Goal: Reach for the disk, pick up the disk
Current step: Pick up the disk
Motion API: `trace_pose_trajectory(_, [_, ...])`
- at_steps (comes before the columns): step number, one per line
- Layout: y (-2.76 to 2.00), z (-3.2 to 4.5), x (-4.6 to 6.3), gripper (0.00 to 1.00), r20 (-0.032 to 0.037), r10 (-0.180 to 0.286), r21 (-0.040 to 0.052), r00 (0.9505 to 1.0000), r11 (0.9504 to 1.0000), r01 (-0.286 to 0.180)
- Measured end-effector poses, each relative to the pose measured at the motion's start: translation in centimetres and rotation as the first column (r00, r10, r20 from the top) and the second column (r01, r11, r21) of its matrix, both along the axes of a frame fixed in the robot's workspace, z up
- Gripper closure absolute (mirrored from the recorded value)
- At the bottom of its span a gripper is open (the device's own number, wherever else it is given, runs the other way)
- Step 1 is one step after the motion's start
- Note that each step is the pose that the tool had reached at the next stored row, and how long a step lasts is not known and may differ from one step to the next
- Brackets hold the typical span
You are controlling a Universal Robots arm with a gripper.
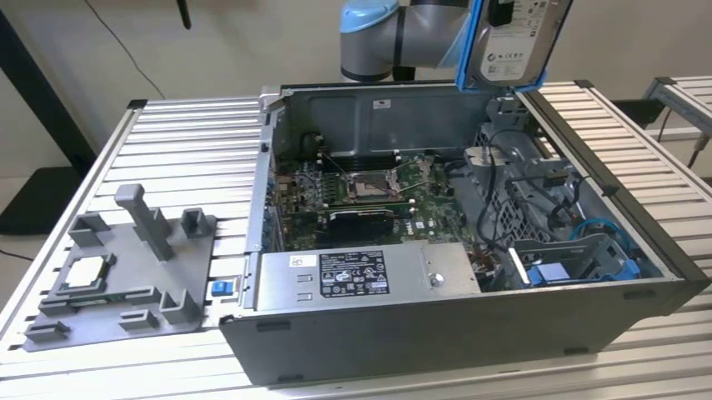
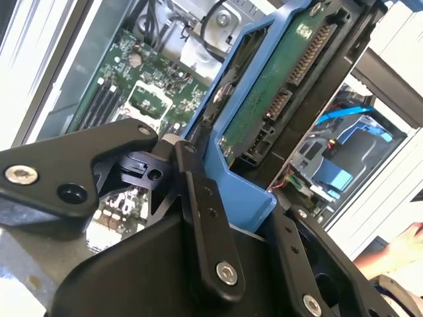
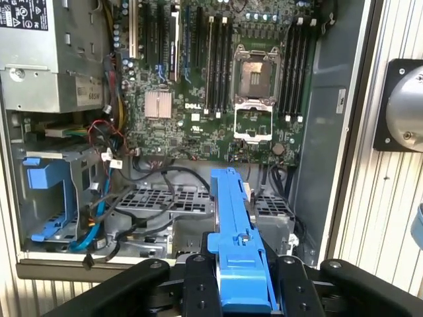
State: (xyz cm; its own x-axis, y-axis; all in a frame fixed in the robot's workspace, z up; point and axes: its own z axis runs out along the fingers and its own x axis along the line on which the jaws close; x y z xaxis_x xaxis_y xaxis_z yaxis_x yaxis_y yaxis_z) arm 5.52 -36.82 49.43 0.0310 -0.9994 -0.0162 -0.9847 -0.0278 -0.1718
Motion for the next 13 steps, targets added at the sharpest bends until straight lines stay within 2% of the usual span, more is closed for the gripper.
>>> trace_pose_trajectory(8, [-0.02, -0.02, 0.07, 1.0, 0.0001, 0.0, 0.0003, 1.0, 1.0, 0.0])
trace_pose_trajectory(13, [-0.26, -0.01, 0.11, 1.0, 0.0001, 0.0, 0.0001, 1.0, 1.0, 0.0])
